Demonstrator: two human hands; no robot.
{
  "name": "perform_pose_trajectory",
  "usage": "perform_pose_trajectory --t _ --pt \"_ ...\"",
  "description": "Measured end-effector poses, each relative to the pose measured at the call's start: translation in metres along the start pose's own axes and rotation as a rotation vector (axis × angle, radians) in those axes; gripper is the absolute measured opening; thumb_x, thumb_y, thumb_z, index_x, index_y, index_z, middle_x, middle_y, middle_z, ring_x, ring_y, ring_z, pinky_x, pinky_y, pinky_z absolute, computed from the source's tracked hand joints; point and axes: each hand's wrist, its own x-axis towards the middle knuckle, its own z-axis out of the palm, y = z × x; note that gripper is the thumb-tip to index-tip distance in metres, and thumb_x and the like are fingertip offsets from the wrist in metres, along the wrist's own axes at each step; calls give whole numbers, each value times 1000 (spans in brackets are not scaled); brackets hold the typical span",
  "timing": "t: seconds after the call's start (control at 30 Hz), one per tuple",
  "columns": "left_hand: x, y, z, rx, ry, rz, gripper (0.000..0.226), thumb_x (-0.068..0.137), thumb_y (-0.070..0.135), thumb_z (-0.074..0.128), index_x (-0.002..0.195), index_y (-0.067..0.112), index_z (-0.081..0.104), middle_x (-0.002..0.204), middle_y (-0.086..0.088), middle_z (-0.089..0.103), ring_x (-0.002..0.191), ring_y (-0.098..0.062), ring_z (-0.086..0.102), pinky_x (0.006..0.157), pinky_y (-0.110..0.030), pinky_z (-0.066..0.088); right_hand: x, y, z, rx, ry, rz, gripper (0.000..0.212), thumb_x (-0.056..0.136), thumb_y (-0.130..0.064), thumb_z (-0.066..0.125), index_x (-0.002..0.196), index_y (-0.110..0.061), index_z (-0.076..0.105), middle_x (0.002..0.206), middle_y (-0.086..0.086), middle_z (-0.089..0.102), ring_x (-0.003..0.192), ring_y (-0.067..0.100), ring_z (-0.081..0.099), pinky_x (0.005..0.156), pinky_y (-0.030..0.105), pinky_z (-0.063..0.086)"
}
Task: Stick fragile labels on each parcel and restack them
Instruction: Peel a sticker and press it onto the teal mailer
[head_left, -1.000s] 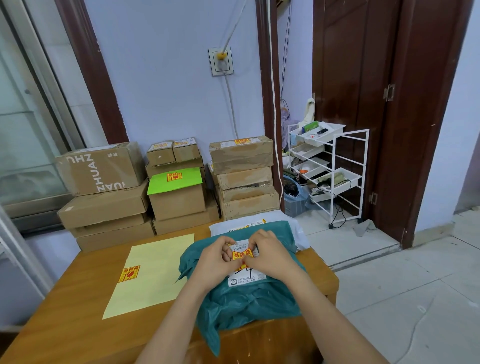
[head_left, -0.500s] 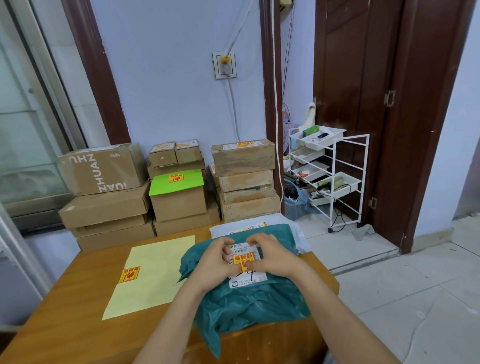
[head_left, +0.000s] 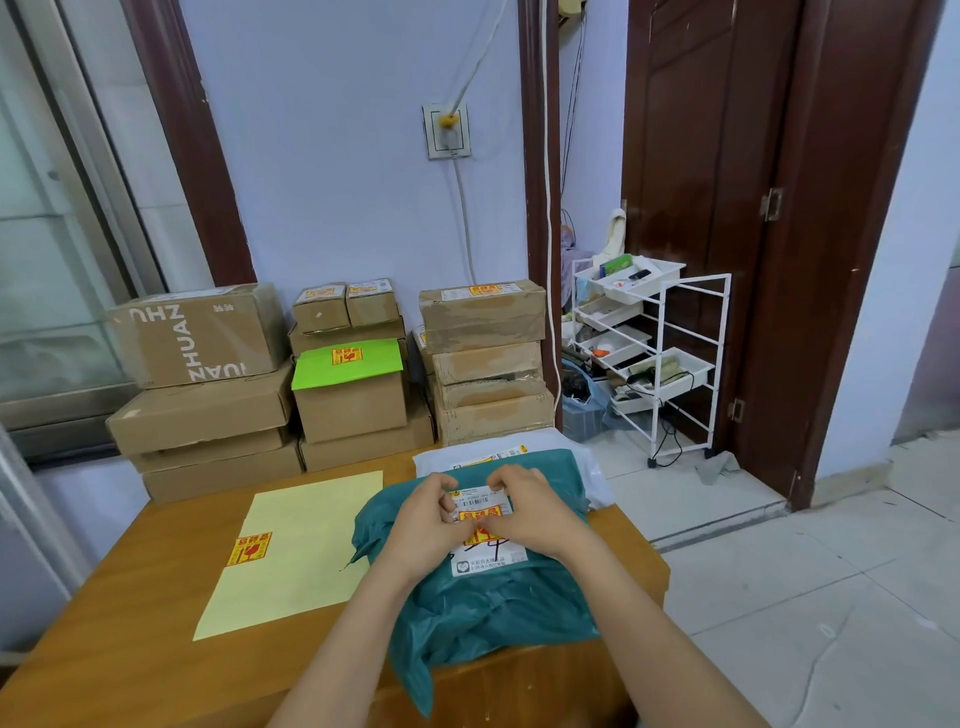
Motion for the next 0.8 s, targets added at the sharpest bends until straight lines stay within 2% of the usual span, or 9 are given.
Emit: perform_pose_trajectory --t 0.17,0.37,0.53,0.7,0.8 --pt "2 3 5 74 52 -3 40 81 12 69 115 14 49 81 2 48 69 -9 46 67 -24 42 1 -4 5 -83 74 1 39 85 -30 60 117 -13 48 117 2 51 107 19 40 84 30 38" --pt "-1 5 3 57 30 -2 42 83 3 63 118 14 45 79 2 47 65 -8 44 61 -20 40 0 -7 3 -110 54 -16 35 88 -24 57 120 -11 48 120 3 50 112 20 40 94 32 39" --pt "-2 2 -5 1 -20 6 47 81 -5 62 122 12 43 81 1 47 69 -9 45 63 -16 40 -1 -6 0 -76 27 -26 34 89 -16 55 122 -10 48 122 3 49 115 20 38 98 32 37" --pt "-5 1 -8 -14 -50 18 51 81 -3 63 124 14 41 86 -1 47 72 -8 46 65 -16 41 -5 -1 -3 -13 9 -40 35 89 -10 54 123 -10 48 122 4 51 117 19 39 94 25 36" --pt "-8 3 -9 -32 -84 30 53 81 4 68 123 17 38 88 0 45 72 -9 45 65 -16 42 -9 -1 -6 18 -10 -49 41 88 -17 59 126 -10 47 123 3 51 119 16 38 96 26 37"
